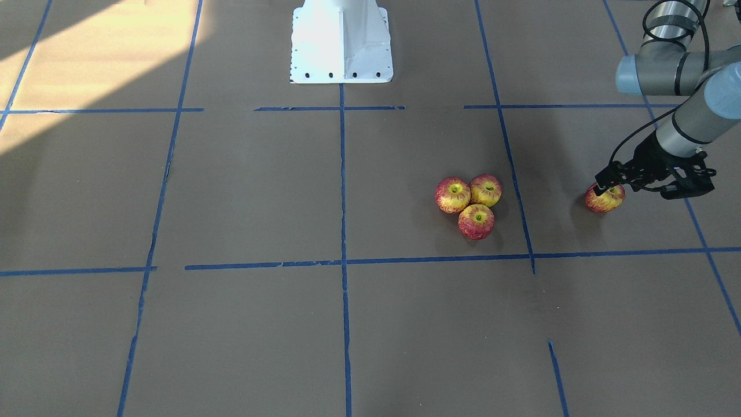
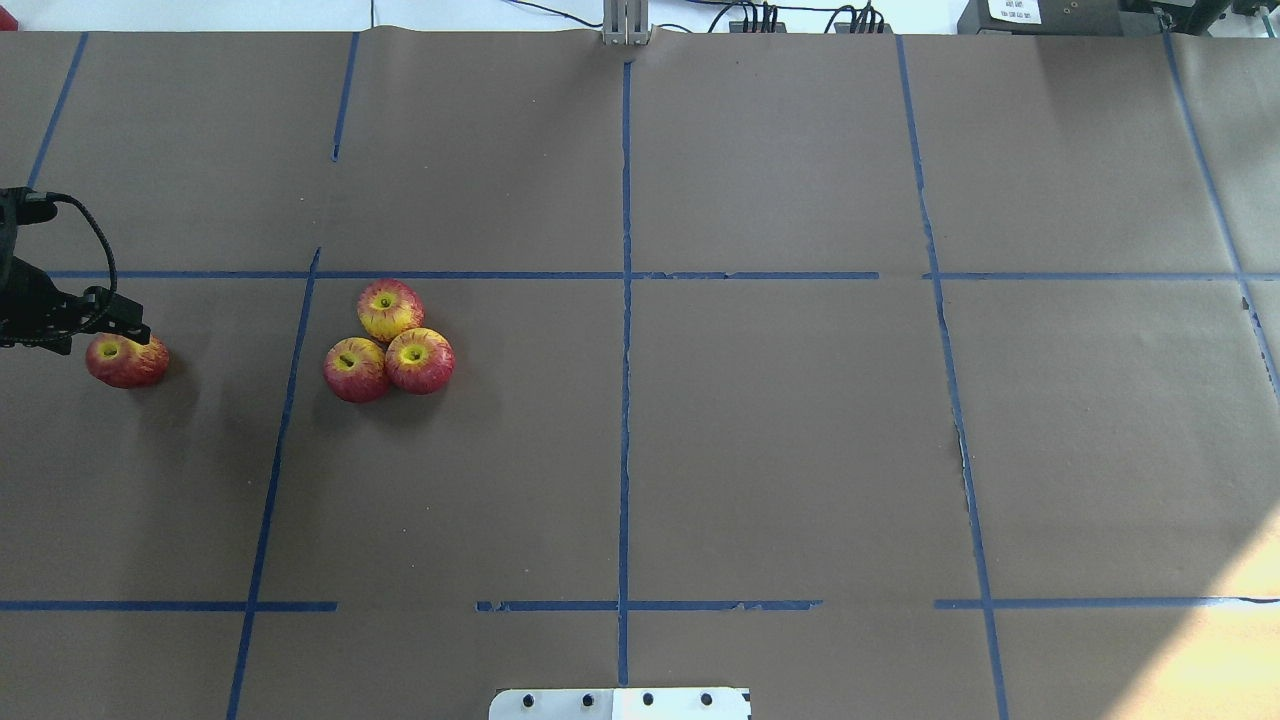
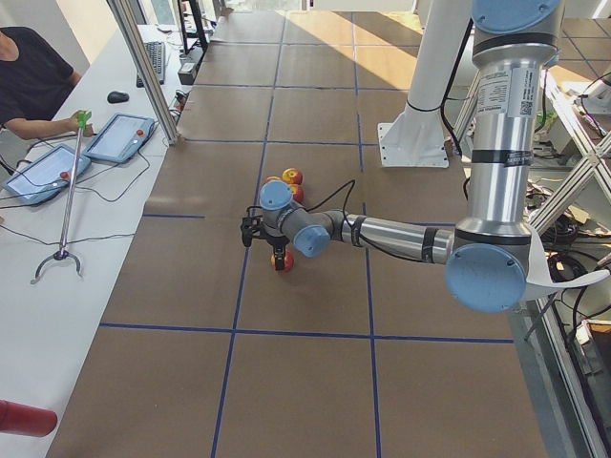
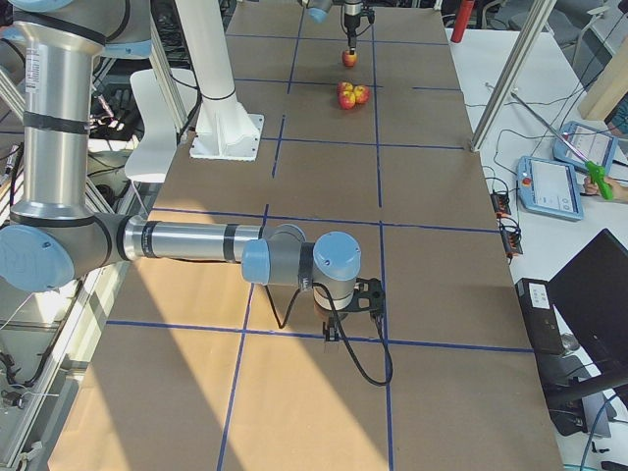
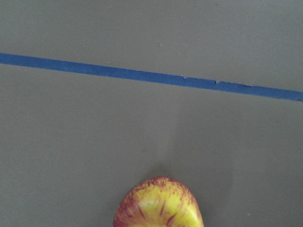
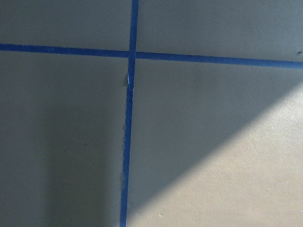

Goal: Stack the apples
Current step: 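Move the left gripper down over the lone red-yellow apple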

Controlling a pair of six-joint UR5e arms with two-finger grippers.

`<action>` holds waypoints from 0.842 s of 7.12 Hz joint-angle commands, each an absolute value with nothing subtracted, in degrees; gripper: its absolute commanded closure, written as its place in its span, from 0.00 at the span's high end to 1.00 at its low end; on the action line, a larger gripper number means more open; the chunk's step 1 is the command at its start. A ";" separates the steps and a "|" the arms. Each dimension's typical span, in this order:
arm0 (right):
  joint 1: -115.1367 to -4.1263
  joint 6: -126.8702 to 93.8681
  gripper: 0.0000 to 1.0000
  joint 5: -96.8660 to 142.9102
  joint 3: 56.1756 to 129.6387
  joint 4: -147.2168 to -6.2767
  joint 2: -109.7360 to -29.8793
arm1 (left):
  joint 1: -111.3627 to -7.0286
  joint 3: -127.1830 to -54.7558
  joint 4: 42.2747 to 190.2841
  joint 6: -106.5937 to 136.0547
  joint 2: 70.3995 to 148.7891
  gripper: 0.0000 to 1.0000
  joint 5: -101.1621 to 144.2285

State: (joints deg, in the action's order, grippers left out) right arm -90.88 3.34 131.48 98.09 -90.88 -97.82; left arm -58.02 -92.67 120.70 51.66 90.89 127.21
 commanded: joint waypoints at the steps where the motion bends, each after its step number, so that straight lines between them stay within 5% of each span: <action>1: -90.88 3.34 1.00 131.48 98.09 -90.88 -97.82 | -57.66 -91.67 120.76 51.77 90.97 1.00 127.18; 6: -90.88 3.34 1.00 131.48 98.09 -90.88 -97.82 | -55.37 -90.70 120.85 52.38 91.05 1.00 127.18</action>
State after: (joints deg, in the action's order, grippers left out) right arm -90.88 3.34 131.48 98.09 -90.88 -97.82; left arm -55.56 -91.01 120.82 52.44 91.03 127.18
